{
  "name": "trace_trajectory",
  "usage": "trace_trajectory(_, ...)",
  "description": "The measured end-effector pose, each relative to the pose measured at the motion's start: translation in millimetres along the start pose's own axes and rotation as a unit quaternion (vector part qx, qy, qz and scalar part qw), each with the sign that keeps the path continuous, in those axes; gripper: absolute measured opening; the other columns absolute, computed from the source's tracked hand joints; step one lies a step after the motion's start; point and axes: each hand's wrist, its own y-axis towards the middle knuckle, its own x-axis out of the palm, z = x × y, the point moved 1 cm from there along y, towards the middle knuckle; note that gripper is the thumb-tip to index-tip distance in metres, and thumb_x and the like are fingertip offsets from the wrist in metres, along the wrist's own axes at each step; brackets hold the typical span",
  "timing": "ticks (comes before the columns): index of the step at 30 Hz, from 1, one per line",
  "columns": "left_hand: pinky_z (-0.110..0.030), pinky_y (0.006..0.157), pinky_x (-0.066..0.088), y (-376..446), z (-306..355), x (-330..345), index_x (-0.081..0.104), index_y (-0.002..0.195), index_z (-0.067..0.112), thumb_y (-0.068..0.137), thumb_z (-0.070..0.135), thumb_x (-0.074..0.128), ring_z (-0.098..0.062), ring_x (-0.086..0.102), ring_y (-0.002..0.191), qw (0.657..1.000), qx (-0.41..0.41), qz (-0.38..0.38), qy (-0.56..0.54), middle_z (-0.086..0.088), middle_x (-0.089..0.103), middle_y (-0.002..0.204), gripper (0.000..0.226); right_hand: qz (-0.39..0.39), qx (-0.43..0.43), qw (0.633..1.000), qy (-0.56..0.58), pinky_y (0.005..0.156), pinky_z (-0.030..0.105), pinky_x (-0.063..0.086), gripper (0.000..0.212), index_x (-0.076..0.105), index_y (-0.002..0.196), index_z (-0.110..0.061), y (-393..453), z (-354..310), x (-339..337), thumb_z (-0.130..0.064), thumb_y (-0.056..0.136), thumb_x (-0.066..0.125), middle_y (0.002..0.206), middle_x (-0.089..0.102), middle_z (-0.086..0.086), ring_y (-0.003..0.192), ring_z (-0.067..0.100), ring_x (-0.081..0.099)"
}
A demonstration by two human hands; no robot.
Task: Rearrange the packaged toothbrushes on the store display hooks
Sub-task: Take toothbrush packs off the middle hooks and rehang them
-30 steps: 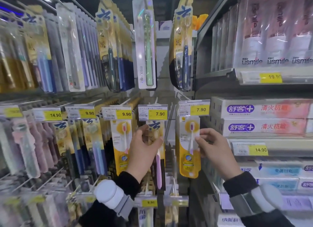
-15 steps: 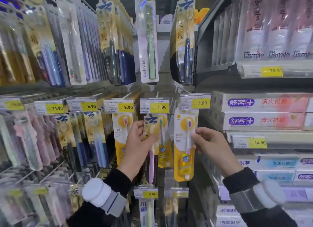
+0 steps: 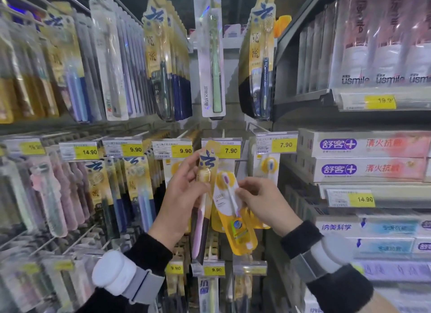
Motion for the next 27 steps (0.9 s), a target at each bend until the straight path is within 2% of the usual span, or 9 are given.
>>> trace_trajectory(4, -0.014, 0.053, 0.044, -3, 5, -1, 0.053, 0.13, 0.029, 0.078, 0.004, 0.055, -0.004, 0.06, 0.063, 1.0, 0.0, 0.004, 0.005, 0.014, 0.071, 0.083, 0.058, 0.027, 0.002, 0.999, 0.02, 0.064, 0.032, 0.055, 0.016, 0.074, 0.093, -0.017, 4, -2, 6, -0.016, 0.098, 0.059, 0.076, 0.072, 0.004, 0.058, 0.007, 0.062)
trace_trajectory(8, -0.012, 0.053, 0.045, -6, 2, -4, 0.053, 0.13, 0.025, 0.076, 0.003, 0.058, -0.002, 0.061, 0.063, 1.0, -0.011, 0.009, -0.001, 0.009, 0.072, 0.087, 0.058, 0.07, 0.015, 0.997, 0.03, 0.063, 0.018, 0.051, 0.015, 0.075, 0.094, -0.021, -1, 8, 8, -0.018, 0.097, 0.061, 0.088, 0.076, -0.001, 0.06, 0.0, 0.064)
trace_trajectory(10, -0.012, 0.052, 0.044, -6, 0, -5, 0.051, 0.134, 0.021, 0.079, 0.001, 0.06, -0.001, 0.06, 0.061, 1.0, -0.017, 0.005, 0.001, 0.01, 0.071, 0.085, 0.06, 0.073, 0.019, 0.997, 0.03, 0.063, 0.019, 0.052, 0.015, 0.075, 0.092, -0.022, 0, 10, 8, -0.019, 0.097, 0.061, 0.086, 0.075, -0.003, 0.059, 0.0, 0.064)
trace_trajectory(12, -0.011, 0.052, 0.045, -6, -3, -5, 0.048, 0.137, 0.016, 0.085, -0.008, 0.059, 0.003, 0.059, 0.058, 1.0, -0.025, 0.003, 0.002, 0.019, 0.068, 0.074, 0.059, 0.078, 0.024, 0.996, 0.033, 0.06, 0.021, 0.051, 0.016, 0.073, 0.088, -0.024, 1, 10, 9, -0.018, 0.097, 0.061, 0.079, 0.073, -0.004, 0.054, -0.001, 0.063)
trace_trajectory(14, -0.011, 0.054, 0.046, -7, -4, -4, 0.048, 0.137, 0.015, 0.084, -0.008, 0.06, 0.003, 0.061, 0.06, 0.999, -0.033, 0.003, 0.01, 0.02, 0.068, 0.073, 0.06, 0.083, 0.03, 0.996, 0.028, 0.057, 0.019, 0.05, 0.014, 0.072, 0.089, -0.024, 5, 9, 10, -0.018, 0.097, 0.061, 0.076, 0.07, -0.004, 0.052, -0.002, 0.061)
trace_trajectory(19, -0.02, 0.067, 0.054, -8, -17, -1, 0.054, 0.129, 0.027, 0.087, -0.012, 0.061, -0.01, 0.07, 0.085, 0.997, -0.068, 0.022, 0.004, -0.001, 0.073, 0.102, 0.057, 0.087, 0.053, 0.995, 0.019, 0.055, 0.015, 0.046, 0.01, 0.07, 0.102, -0.018, 15, 10, 14, -0.019, 0.097, 0.062, 0.081, 0.072, 0.0, 0.06, 0.009, 0.065)
trace_trajectory(23, -0.024, 0.072, 0.057, -9, -27, 6, 0.056, 0.124, 0.031, 0.086, -0.008, 0.068, -0.013, 0.073, 0.088, 0.997, -0.073, 0.024, 0.024, 0.004, 0.077, 0.099, 0.055, 0.076, 0.069, 0.995, 0.015, 0.061, 0.022, 0.049, 0.017, 0.072, 0.107, -0.013, 22, 16, 17, -0.021, 0.096, 0.064, 0.092, 0.074, 0.005, 0.069, 0.017, 0.07)
trace_trajectory(25, -0.024, 0.072, 0.057, -9, -31, 10, 0.056, 0.122, 0.033, 0.084, -0.005, 0.071, -0.013, 0.074, 0.09, 0.996, -0.079, 0.019, 0.036, 0.005, 0.077, 0.101, 0.055, 0.066, 0.07, 0.995, 0.002, 0.064, 0.025, 0.051, 0.015, 0.073, 0.103, -0.014, 23, 18, 16, -0.024, 0.095, 0.064, 0.088, 0.075, 0.005, 0.073, 0.018, 0.071)
trace_trajectory(27, -0.025, 0.072, 0.058, -7, -35, 15, 0.056, 0.122, 0.032, 0.083, -0.002, 0.074, -0.014, 0.074, 0.091, 0.995, -0.085, 0.016, 0.045, 0.005, 0.078, 0.102, 0.055, 0.059, 0.071, 0.996, -0.005, 0.06, 0.021, 0.052, 0.014, 0.074, 0.096, -0.015, 21, 20, 11, -0.024, 0.095, 0.064, 0.082, 0.076, 0.002, 0.068, 0.015, 0.072)
